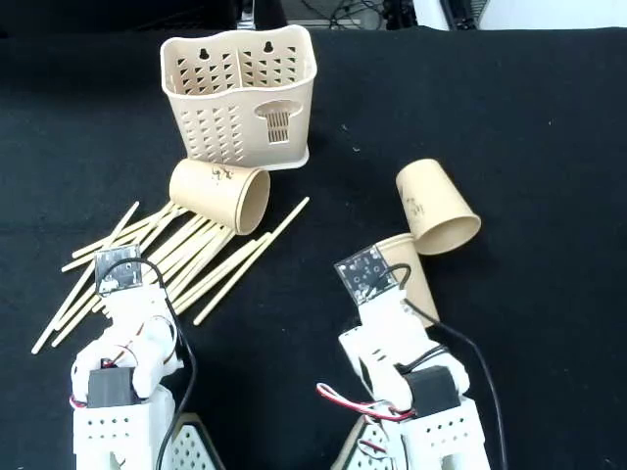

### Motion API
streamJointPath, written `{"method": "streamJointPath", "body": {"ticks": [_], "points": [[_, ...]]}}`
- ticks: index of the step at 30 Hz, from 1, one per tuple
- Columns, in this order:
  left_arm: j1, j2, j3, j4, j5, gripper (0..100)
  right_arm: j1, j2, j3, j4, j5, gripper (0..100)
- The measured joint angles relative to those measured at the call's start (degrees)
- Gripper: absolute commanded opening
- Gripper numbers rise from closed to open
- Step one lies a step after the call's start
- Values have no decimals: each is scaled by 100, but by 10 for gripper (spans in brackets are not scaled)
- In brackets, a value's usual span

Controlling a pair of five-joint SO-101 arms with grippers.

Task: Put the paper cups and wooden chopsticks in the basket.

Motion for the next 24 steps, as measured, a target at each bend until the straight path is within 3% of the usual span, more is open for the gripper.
{"method": "streamJointPath", "body": {"ticks": [8, 19, 24], "points": [[0, 0, 0, 0, 0, 33, 0, 0, -167, -1152, 114, 18], [0, 0, 0, 0, 0, 33, 185, 0, -1064, -1292, 2295, 22], [0, 0, 0, 0, 0, 33, 1073, 0, -1591, -1582, 1943, 172]]}}
